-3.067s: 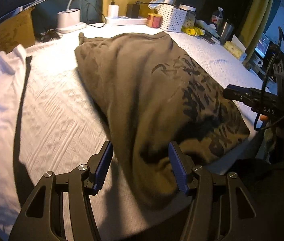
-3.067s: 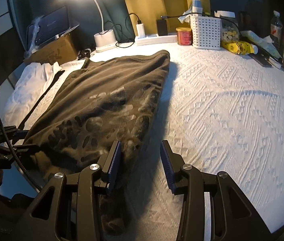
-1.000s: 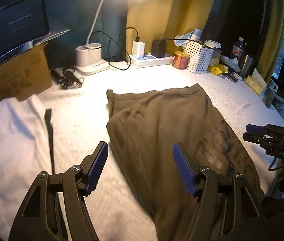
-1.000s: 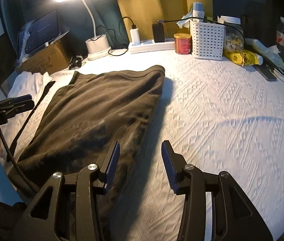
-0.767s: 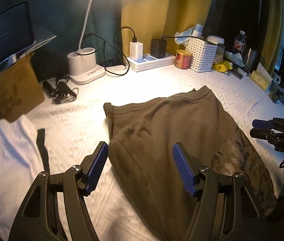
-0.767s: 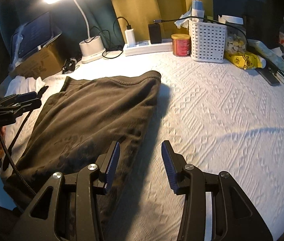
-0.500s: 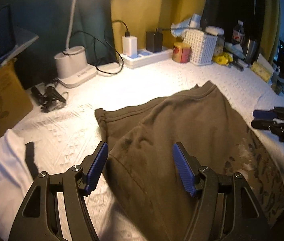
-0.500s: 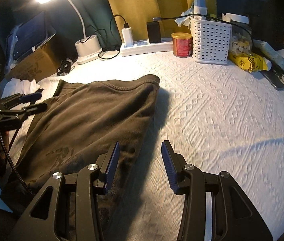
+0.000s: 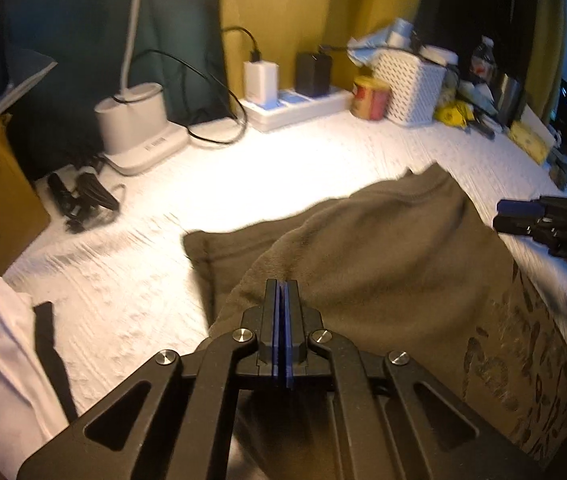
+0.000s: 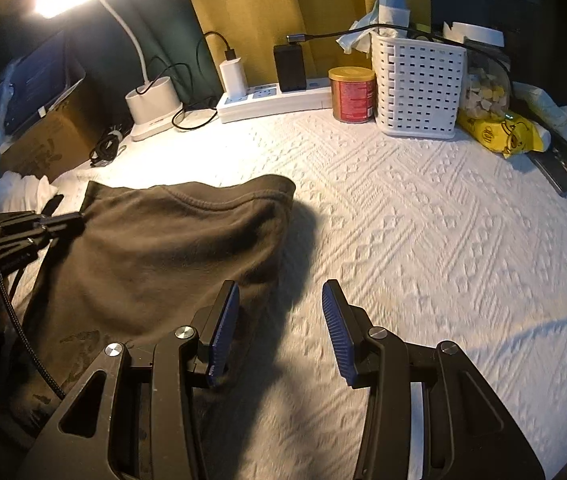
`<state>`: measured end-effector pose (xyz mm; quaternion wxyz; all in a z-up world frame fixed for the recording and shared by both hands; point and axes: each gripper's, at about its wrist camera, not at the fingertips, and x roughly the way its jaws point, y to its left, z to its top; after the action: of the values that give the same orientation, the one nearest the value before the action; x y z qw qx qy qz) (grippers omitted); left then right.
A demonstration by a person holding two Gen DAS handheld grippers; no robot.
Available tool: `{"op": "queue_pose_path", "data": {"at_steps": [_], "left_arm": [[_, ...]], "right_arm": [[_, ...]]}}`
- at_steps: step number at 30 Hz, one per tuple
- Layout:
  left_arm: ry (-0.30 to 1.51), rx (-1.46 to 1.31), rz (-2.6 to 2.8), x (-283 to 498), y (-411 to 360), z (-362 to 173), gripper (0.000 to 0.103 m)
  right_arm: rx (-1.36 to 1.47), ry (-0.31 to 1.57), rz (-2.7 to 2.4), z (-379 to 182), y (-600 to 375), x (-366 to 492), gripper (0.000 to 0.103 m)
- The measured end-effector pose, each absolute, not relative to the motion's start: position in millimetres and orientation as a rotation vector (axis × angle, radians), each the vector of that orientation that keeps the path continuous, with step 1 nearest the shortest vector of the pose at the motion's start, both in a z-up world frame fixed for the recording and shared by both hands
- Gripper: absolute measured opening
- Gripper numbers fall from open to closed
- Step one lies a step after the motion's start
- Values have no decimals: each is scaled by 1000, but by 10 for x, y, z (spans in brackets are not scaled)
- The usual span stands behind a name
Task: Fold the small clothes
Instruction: 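Grasp the folded shirt edge with both tools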
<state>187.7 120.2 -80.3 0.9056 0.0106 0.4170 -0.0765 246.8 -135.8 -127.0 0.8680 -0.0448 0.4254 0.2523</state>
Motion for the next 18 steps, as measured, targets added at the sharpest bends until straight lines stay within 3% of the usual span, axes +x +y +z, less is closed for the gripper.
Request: {"op": "queue_pose_path", "data": {"at_steps": [9, 10, 11, 18], "left_arm": [[874, -20, -166, 1952, 1267, -861, 0], [874, -23, -169, 1955, 1267, -858, 0], [871, -25, -170, 1956, 1265, -851, 0], [858, -28, -160, 2007, 1300, -798, 0]], "right_arm": [[-45, 928, 629, -1376, -1161, 2952, 46], [-24, 948, 655, -1414, -1139, 3030, 39], [-5, 948, 680, -1432, -1130, 3082, 13], [-30, 876, 714, -1241, -1069, 3187, 9]]}}
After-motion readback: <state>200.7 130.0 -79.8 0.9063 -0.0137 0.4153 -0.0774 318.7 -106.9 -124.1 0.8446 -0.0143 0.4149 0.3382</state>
